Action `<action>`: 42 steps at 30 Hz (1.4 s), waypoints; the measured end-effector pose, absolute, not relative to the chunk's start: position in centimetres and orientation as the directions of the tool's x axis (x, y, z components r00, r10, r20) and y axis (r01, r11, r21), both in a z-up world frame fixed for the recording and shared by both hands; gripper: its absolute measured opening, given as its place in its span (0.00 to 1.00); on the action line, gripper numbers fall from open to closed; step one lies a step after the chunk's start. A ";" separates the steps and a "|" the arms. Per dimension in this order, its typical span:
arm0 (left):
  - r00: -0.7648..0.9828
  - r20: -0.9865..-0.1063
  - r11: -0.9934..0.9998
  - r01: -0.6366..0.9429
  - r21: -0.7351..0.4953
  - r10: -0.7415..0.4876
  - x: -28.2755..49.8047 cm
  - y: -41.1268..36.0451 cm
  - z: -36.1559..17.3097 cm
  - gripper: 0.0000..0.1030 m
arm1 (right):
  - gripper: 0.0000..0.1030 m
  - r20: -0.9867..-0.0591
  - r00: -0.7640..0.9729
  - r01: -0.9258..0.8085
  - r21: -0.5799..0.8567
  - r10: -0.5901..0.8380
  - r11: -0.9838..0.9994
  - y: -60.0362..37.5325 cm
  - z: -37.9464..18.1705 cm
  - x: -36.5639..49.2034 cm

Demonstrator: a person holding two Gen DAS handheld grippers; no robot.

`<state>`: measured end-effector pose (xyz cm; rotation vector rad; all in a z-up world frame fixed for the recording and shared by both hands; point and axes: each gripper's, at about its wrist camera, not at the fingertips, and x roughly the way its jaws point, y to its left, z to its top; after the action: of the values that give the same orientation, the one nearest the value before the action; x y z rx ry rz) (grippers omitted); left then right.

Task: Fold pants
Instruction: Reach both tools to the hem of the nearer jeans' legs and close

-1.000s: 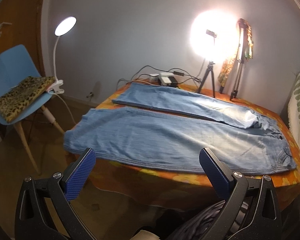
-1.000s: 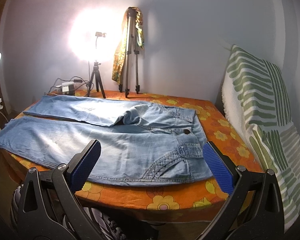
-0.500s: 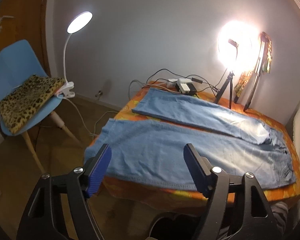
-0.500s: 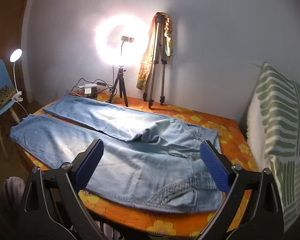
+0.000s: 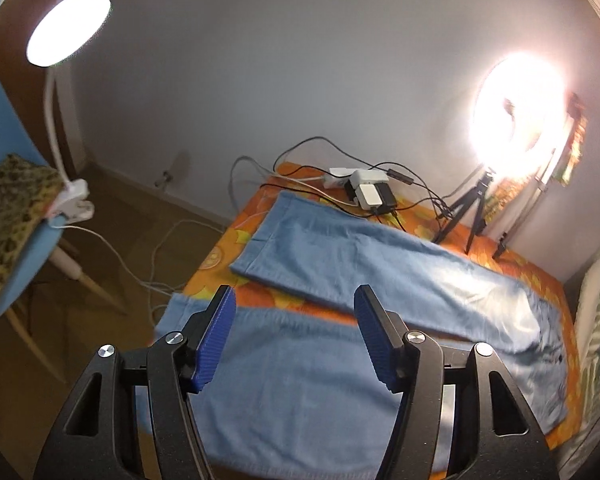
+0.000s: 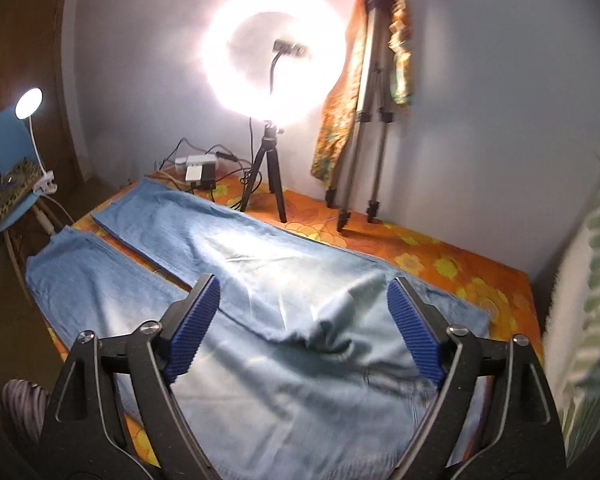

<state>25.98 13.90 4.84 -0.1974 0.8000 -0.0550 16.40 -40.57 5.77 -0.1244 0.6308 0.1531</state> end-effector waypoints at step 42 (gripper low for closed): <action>0.487 -0.870 0.884 -0.436 -0.170 0.073 60.2 11.2 -14.0 0.20 | 0.71 -0.861 0.491 -0.413 -0.092 0.136 0.906 -43.4 -14.5 47.6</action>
<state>60.24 11.24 -13.98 -0.3972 1.0211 0.3198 47.57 -43.42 -14.52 -0.3045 1.0071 0.3393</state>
